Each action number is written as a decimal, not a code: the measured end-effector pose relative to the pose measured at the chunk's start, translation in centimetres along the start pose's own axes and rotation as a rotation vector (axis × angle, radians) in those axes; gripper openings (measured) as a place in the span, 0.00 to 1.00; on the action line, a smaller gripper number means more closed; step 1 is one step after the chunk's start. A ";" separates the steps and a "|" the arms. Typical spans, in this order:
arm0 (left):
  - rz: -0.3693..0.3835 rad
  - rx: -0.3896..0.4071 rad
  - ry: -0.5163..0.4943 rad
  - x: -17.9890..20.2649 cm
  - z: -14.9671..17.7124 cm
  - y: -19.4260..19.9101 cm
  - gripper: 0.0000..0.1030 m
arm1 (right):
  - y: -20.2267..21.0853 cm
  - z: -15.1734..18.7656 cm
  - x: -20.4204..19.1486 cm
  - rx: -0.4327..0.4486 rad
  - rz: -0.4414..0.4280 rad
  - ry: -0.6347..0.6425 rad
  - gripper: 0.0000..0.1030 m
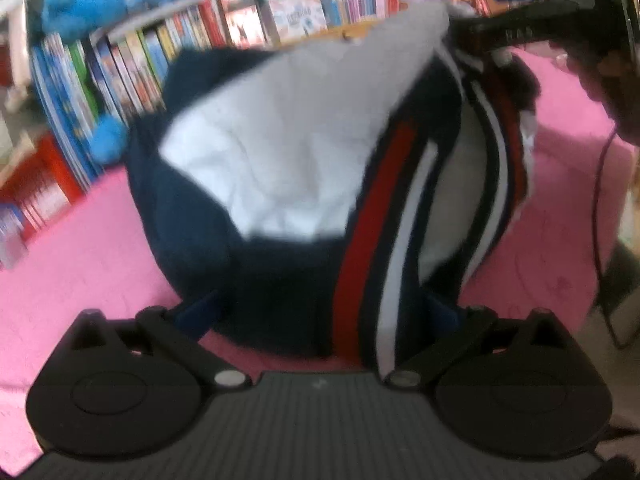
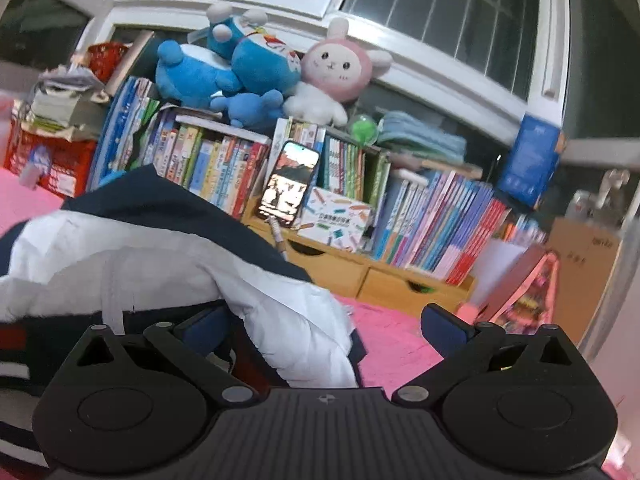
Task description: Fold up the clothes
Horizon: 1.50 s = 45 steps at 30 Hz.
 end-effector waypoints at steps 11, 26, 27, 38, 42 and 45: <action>-0.141 0.079 -0.090 5.6 -4.2 -7.5 0.95 | 1.4 -0.2 1.2 -0.028 -0.060 -0.184 1.00; -0.229 0.303 0.184 -2.7 -8.8 0.2 0.91 | 6.1 2.8 -8.5 0.130 -0.174 0.315 1.00; -0.200 0.294 0.173 -2.2 -8.6 0.2 0.92 | 5.9 3.1 -9.7 0.135 -0.185 0.367 1.00; -0.096 0.050 -0.139 5.0 -2.6 -3.4 0.95 | 0.7 2.1 -11.5 0.025 -0.230 0.361 1.00; -0.194 0.012 -0.242 5.9 -1.7 -5.2 0.99 | 0.8 0.5 -8.3 0.037 -0.191 0.101 0.79; -0.255 0.029 -0.329 6.9 -1.4 -5.8 0.99 | 0.0 -0.4 -5.8 -0.004 -0.239 -0.089 0.65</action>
Point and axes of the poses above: each gripper's, at about its wrist camera, not at the fingertips, and y roughly against the way its jaws point, x to its right, z to its underside, the point moved 1 cm from there along -y, roughly the way its jaws point, and after that the axes turned 11 degrees about x, right-handed, at the moved point
